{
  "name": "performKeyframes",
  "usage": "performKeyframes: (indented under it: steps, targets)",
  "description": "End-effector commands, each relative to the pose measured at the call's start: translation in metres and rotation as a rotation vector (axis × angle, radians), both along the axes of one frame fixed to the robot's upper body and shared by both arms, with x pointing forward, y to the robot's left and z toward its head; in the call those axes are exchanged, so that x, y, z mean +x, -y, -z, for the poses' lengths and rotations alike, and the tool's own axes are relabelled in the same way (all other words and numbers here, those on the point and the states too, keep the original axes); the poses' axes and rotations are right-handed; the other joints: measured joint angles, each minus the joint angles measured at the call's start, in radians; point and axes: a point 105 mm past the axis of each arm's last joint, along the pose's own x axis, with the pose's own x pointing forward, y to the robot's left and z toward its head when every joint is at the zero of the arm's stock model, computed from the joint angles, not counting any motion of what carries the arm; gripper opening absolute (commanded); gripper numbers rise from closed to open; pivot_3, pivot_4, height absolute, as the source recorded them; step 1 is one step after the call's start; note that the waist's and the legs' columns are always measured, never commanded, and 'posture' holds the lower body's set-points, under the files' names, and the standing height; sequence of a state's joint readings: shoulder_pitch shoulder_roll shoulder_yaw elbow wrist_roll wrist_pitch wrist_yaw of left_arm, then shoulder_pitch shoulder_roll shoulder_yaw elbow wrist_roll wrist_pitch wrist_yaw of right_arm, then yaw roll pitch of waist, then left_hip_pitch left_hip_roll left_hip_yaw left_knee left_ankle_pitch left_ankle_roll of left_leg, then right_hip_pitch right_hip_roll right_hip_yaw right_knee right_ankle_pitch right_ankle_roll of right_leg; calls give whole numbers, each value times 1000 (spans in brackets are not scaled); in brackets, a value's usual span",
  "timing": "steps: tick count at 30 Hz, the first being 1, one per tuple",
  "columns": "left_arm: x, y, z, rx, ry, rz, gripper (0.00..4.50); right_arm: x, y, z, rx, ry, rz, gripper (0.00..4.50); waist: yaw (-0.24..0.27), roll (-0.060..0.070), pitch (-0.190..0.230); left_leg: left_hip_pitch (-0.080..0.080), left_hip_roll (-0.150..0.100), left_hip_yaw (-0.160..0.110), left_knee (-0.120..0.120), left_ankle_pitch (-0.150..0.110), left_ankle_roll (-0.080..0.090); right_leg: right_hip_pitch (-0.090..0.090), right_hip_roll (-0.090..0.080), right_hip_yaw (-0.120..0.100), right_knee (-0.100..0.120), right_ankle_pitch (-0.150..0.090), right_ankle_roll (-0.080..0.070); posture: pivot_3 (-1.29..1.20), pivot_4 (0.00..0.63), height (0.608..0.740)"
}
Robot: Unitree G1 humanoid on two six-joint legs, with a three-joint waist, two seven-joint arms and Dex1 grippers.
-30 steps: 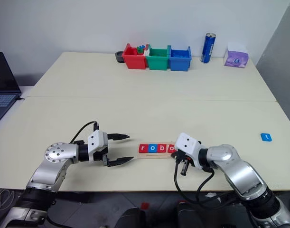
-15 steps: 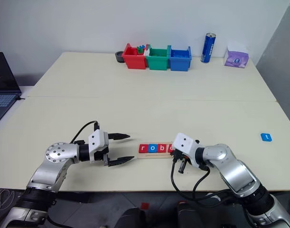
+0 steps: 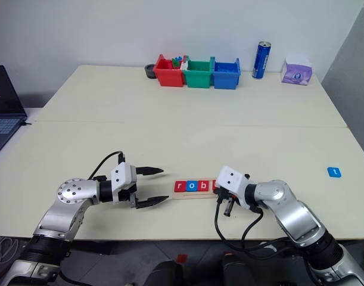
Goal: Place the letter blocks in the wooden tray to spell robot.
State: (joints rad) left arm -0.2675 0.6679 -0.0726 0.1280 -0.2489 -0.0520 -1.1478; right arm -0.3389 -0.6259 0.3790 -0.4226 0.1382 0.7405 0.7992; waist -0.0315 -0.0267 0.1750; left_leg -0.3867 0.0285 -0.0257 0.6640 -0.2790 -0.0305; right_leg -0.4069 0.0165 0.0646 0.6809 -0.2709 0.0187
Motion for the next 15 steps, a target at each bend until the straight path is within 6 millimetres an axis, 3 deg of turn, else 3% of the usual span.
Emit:
performKeyframes:
  steps: [1,9,15]
  targets:
    - [0,2,-8,-10,35,9,4500,5,6,-16,-1,74,11,41,0,0,0,0,0,0,0,0,0,0,0,0,0,0,0,0,150,740]
    - [-1,3,-8,-12,35,11,4500,22,23,-8,-109,143,58,41,0,0,0,0,0,1,0,0,0,0,0,0,0,0,0,0,150,740]
    - [-1,1,-9,-8,37,6,4500,19,23,-13,-88,121,32,41,0,0,0,0,0,1,0,0,0,0,0,0,0,0,0,0,150,740]
